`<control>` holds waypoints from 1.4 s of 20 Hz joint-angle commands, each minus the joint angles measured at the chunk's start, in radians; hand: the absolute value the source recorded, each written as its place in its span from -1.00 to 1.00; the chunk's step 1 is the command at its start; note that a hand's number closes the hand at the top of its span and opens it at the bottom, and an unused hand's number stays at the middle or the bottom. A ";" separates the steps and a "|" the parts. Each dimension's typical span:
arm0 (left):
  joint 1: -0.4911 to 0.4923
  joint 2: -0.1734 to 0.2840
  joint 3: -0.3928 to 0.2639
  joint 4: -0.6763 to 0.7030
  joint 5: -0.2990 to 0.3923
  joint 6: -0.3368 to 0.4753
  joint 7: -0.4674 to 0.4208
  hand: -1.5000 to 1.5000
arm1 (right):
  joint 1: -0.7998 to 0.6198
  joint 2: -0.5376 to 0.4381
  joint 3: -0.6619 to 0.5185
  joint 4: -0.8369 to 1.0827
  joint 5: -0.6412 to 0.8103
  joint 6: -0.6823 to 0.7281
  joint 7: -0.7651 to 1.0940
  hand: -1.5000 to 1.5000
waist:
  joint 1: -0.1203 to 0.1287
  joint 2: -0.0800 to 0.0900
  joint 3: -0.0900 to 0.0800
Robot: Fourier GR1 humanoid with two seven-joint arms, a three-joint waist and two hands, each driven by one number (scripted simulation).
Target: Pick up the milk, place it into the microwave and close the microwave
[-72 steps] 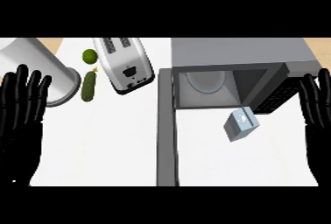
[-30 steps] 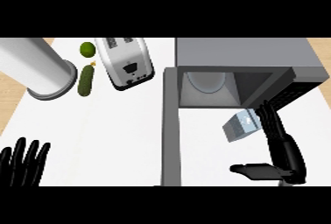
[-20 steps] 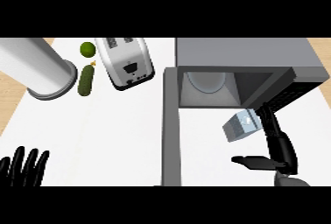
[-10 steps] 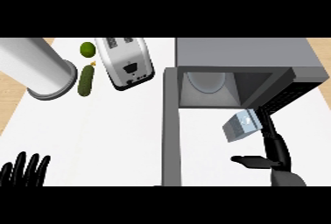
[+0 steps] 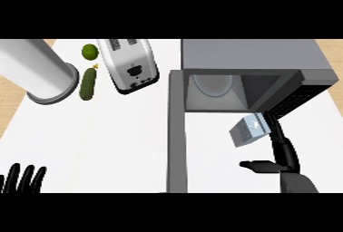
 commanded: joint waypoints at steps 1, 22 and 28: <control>-0.029 -0.013 -0.142 0.017 -0.086 0.124 -0.026 -1.00 | -0.087 0.011 0.006 0.098 0.018 -0.009 -0.020 -1.00 | 0.011 0.008 0.007; -0.007 0.036 0.035 0.026 0.042 -0.037 -0.016 -1.00 | -0.255 0.007 -0.062 0.257 0.017 -0.243 -0.063 1.00 | 0.022 0.013 0.008; 0.008 0.004 0.016 -0.005 0.017 -0.026 -0.014 -1.00 | -0.264 0.059 -0.106 0.298 -0.019 -0.302 -0.116 1.00 | 0.021 0.012 0.008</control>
